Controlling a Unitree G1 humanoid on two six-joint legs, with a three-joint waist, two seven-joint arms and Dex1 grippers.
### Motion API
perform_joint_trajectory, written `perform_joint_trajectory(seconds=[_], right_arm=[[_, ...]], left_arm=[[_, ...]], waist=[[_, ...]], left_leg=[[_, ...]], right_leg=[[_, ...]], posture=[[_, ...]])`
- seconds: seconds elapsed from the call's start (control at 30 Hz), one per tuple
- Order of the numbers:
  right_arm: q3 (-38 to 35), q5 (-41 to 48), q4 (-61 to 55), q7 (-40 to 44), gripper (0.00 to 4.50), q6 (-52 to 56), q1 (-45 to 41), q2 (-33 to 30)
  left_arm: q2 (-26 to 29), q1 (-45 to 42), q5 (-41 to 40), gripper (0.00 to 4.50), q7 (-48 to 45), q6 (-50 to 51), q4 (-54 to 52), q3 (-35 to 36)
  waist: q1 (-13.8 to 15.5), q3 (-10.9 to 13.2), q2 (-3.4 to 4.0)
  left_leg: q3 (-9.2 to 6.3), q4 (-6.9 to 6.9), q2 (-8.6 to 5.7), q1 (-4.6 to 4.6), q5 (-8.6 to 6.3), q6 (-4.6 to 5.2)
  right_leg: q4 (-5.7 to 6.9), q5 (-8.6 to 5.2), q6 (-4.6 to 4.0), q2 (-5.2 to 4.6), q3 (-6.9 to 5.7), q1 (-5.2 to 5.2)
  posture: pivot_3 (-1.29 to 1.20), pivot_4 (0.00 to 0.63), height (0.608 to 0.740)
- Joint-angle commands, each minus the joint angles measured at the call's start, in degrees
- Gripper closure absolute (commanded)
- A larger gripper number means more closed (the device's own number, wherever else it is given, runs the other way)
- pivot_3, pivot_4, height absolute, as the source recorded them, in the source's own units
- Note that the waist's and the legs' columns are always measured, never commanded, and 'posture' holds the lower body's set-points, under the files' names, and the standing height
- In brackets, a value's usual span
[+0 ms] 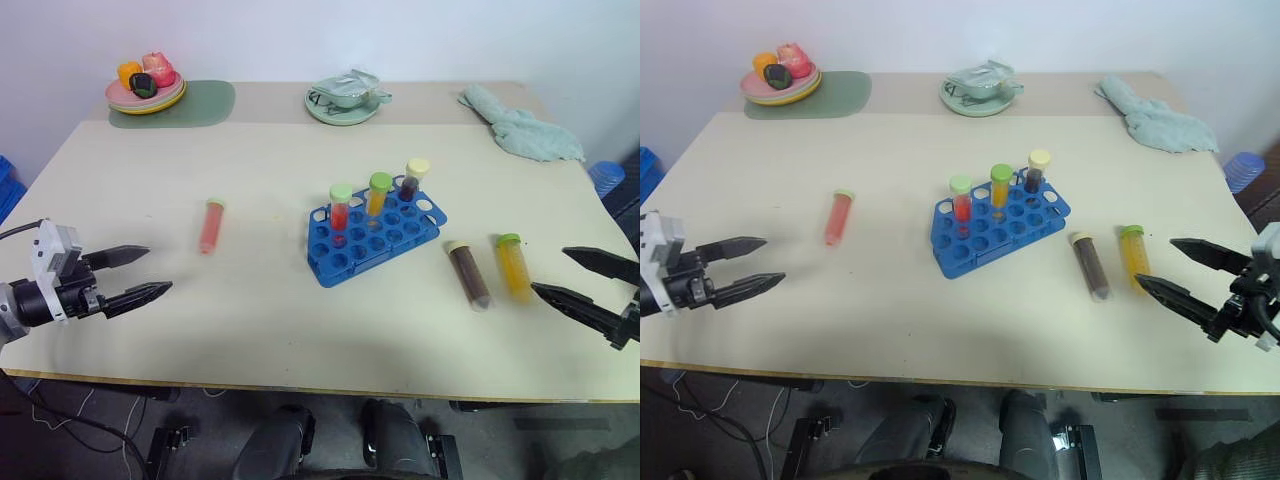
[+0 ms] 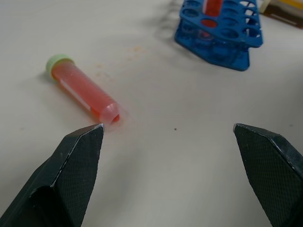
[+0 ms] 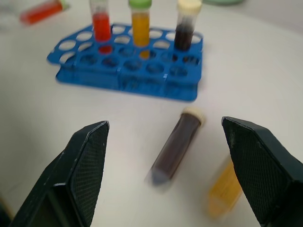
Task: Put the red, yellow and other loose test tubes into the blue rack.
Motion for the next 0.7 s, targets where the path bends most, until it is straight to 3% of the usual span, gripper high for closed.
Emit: perform_joint_trajectory(seconds=[0.03, 0.4, 0.7], right_arm=[[-1.5, -0.5, -0.9, 1.1, 0.6, -0.5, 0.6, -0.6], [3.0, -1.6, -2.0, -2.1, 0.6, 2.4, -1.3, -1.7], [7.7, 0.6, -2.5, -4.7, 0.6, 4.5, -8.1, -2.5]], left_arm=[[1.1, -0.9, 0.0, 0.02, -0.6, -0.7, -0.4, 2.1], [-0.8, -0.5, -2.1, 0.02, 0.5, 2.4, -4.1, 2.2], [-3.8, -0.4, -4.0, 0.02, -0.1, 3.1, -9.3, 0.4]], waist=[[-0.1, 0.0, 0.02], [-0.2, 0.1, 0.04], [-0.2, 0.1, 0.04]], left_leg=[[0.02, 0.0, 0.02, 0.0, -0.02, -0.01], [0.15, 0.0, 0.12, 0.03, -0.04, -0.03], [0.2, 0.01, 0.14, 0.04, -0.03, -0.07]], right_leg=[[0.0, 0.0, 0.0, 0.01, 0.0, 0.0], [-0.01, 0.01, 0.0, 0.04, 0.04, -0.01], [-0.03, 0.02, -0.01, 0.04, 0.06, -0.01]], posture=[[0.0, 0.15, 0.74], [0.0, 0.15, 0.74], [0.0, 0.15, 0.74]])
